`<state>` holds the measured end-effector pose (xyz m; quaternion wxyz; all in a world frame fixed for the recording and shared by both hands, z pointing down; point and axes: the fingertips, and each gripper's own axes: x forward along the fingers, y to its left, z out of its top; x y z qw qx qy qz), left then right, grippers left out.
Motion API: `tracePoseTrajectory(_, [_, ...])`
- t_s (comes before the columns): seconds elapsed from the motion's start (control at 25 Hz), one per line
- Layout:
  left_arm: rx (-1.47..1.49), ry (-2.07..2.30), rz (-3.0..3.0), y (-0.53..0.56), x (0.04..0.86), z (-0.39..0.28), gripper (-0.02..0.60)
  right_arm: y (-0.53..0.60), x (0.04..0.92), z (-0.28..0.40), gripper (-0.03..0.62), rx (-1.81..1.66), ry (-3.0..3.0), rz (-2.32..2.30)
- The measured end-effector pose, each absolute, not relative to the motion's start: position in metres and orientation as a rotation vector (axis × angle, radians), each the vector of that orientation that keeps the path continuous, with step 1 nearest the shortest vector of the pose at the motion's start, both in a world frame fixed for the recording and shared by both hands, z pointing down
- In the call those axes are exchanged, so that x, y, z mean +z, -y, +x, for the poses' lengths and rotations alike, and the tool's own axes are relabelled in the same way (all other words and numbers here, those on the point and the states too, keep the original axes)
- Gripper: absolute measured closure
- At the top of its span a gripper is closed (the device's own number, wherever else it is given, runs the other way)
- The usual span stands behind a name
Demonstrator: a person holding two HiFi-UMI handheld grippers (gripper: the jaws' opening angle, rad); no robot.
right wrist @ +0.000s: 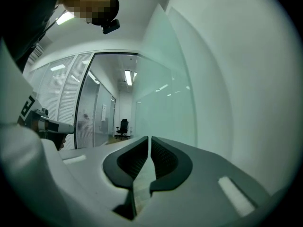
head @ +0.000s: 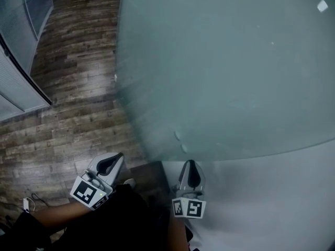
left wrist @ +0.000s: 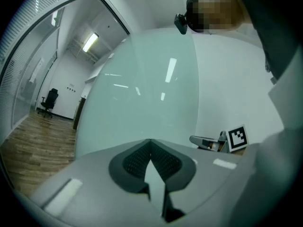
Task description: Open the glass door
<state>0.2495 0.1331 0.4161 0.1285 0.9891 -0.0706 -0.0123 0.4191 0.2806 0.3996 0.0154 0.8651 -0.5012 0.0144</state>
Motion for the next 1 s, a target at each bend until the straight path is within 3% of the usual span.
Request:
tracePoseTrajectory(0.04, [-0.028, 0.232, 2.872, -0.126, 0.415, 0.241, 0.583, -0.270, 0.397, 0.412, 0.589, 0.047, 1.596, 2.667])
tracePoseTrajectory(0.12, [-0.026, 0.295, 2.867, -0.111, 0.415, 0.223, 0.583, -0.243, 0.397, 0.395, 0.592, 0.051, 1.683, 2.607])
tracePoseTrajectory(0.64, [-0.081, 0.854, 2.782, -0.023, 0.416, 0.102, 0.583, -0.065, 0.399, 0.243, 0.592, -0.053, 2.342, 1.996])
tracePoseTrajectory(1.0, [-0.137, 1.096, 2.662, 0.010, 0.419, 0.039, 0.583, 0.001, 0.389, 0.157, 0.592, -0.025, 2.570, 1.716])
